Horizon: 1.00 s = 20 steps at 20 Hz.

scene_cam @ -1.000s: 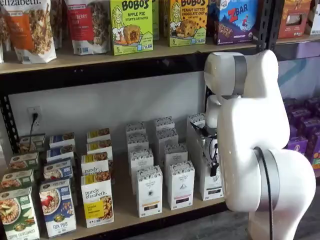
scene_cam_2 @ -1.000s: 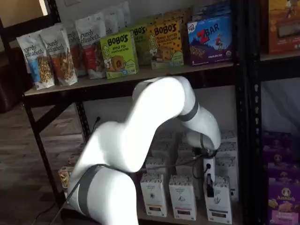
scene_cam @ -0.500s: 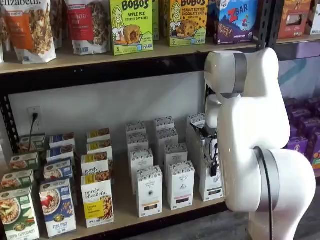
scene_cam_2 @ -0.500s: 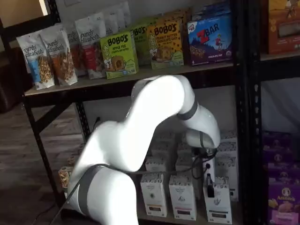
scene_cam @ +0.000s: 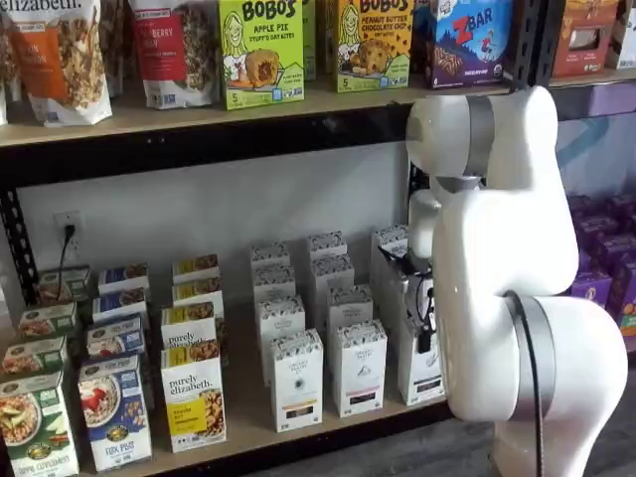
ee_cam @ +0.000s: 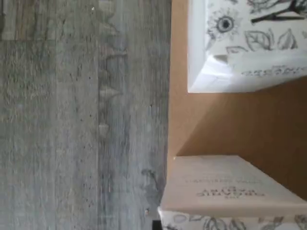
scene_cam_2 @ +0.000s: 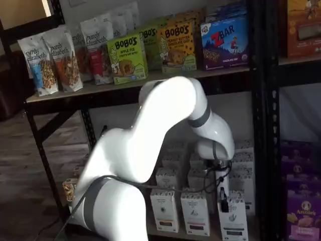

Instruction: Pick up the white box with a green strip in the middle, on the bottom shelf, the sixth box from the left

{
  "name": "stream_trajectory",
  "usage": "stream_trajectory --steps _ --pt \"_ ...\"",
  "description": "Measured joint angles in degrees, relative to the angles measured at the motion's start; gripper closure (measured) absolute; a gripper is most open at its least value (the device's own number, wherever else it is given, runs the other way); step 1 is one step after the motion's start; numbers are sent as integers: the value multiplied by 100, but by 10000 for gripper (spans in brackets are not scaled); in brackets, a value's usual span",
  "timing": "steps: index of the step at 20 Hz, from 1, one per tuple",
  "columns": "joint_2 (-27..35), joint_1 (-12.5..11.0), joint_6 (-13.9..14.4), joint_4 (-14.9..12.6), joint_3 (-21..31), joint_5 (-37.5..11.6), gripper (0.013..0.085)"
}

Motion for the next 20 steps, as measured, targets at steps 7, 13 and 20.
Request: stream_trajectory --steps 7,13,20 --pt "-506 -8 39 -44 836 -404 450" --pt "-1366 80 -116 225 2011 -767 450" --pt "-2477 253 -507 836 3325 -940 450"
